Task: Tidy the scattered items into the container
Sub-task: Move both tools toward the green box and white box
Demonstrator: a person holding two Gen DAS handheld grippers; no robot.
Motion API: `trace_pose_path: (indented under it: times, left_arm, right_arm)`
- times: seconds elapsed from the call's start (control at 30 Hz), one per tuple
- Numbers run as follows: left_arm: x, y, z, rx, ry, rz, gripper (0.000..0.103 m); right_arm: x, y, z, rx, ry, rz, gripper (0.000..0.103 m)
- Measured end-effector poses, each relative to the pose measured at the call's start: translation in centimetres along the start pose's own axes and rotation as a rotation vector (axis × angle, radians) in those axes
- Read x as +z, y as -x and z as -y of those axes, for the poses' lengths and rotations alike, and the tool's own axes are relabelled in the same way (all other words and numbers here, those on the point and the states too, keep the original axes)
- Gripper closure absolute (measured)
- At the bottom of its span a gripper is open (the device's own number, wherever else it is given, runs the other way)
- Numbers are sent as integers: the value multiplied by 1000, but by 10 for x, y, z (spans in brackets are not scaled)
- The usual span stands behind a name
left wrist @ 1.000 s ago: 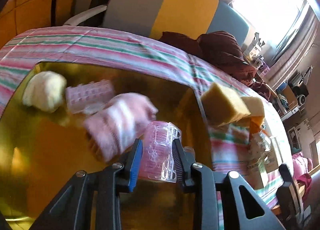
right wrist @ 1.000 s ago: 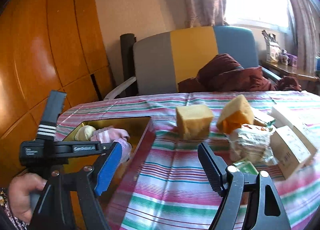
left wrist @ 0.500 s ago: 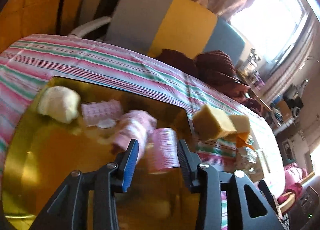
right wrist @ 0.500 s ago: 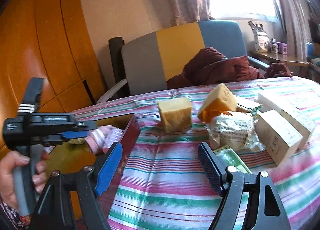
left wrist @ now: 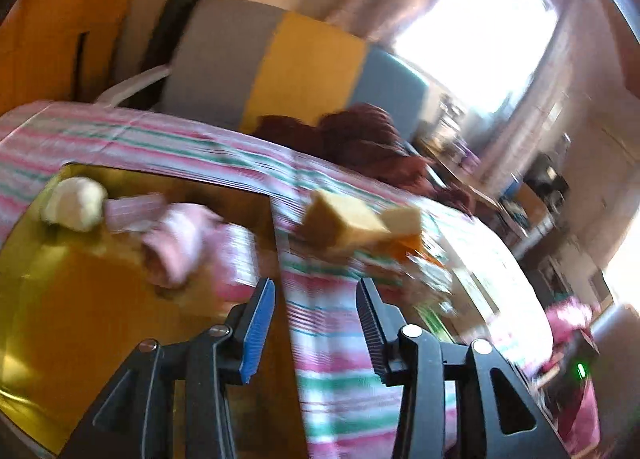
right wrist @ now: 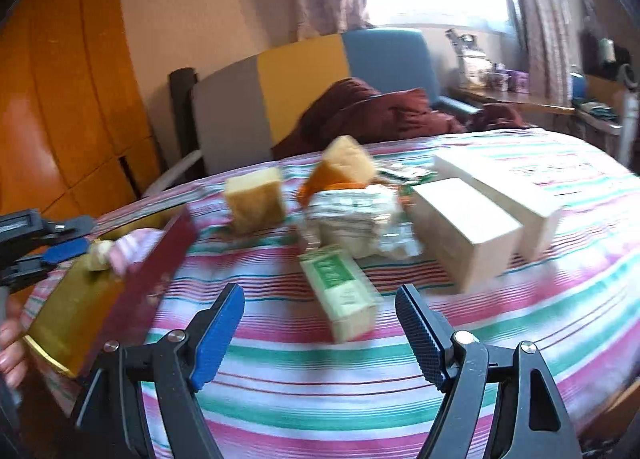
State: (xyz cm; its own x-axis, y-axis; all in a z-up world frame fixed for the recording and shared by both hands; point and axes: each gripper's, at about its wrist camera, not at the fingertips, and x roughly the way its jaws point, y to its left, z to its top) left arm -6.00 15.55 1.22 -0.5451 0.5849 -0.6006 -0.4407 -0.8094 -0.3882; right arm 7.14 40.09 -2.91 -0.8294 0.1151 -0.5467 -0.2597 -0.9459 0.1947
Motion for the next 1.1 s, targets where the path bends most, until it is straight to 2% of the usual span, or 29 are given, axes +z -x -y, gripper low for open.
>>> trace_pose_path:
  times: [0.1, 0.13, 0.17, 0.2, 0.33, 0.4, 0.5, 0.6, 0.7, 0.77, 0.83, 0.93, 1.1]
  left_arm:
    - [-11, -13, 26, -23, -78, -48, 60]
    - [-15, -17, 32, -27, -92, -66, 60]
    - [-18, -21, 37, -29, -102, -86, 60]
    - [-21, -24, 40, -31, -105, -98, 60]
    - [-29, -32, 50, -40, -114, -127, 60]
    - [-30, -34, 53, -34, -121, -131, 60]
    - [-31, -39, 54, -19, -125, -140, 60]
    - [-32, -48, 60, -10, -139, -165, 60]
    - [-34, -61, 73, -2, -178, -173, 59]
    - [-37, -73, 85, -6, -216, -187, 59]
    - [-41, -86, 96, -4, -251, -221, 59]
    - [-46, -103, 108, 4, -290, -254, 59]
    - [-50, -120, 115, 49, -348, -272, 59]
  right_arm:
    - [2, -11, 15, -20, -8, -26, 26]
    - [2, -17, 18, -19, 1, -40, 30]
    - [2, -27, 19, -21, 21, -66, 40]
    - [2, -34, 20, -14, 33, -89, 44]
    - [5, -45, 22, 35, 1, -95, 49]
    - [5, -47, 16, 80, -10, -114, 51]
    - [-5, -49, -1, 214, -24, -155, 50]
    - [-12, -45, -6, 256, -49, -156, 50]
    - [-10, -27, 9, 205, -65, -86, 50]
    - [-5, -14, 24, 110, -49, -25, 48]
    - [0, -7, 42, -3, -41, 16, 40]
    - [9, -6, 67, -106, -52, 41, 38]
    - [20, -19, 91, -174, -28, 15, 38]
